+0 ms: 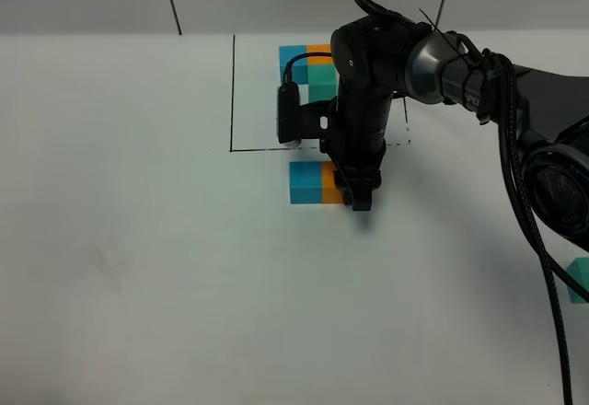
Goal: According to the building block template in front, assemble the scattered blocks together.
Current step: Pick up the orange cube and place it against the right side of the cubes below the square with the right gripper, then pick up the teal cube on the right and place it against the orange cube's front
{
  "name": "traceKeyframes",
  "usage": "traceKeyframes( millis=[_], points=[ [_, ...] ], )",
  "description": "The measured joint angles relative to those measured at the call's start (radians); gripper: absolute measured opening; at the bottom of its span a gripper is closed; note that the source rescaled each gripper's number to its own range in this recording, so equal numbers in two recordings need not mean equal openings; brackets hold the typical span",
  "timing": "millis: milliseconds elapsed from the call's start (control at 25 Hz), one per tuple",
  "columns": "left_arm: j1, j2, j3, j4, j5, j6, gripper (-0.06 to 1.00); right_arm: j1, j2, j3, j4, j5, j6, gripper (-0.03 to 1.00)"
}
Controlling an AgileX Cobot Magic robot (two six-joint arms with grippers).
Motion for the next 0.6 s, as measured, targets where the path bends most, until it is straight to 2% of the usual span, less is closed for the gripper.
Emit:
traceKeyframes(
  millis=[200, 320, 440, 600],
  points=[
    [0.0, 0.0, 0.0, 0.0, 0.0, 0.0, 0.71, -0.005, -0.005, 0.001, 0.0, -0.014, 0.003, 0.4],
    [0.0, 0.0, 0.0, 0.0, 0.0, 0.0, 0.71, -0.016, -0.036, 0.005, 0.0, -0.005, 0.042, 0.59],
    [0.0, 0.0, 0.0, 0.0, 0.0, 0.0, 0.71, -0.058, -0.097, 0.005, 0.0, 0.04, 0.15, 0.72],
    [0.0, 0.0, 0.0, 0.0, 0.0, 0.0, 0.71, -0.169, -0.198, 0.007, 0.034, 0.122, 0.411, 0.76]
  ],
)
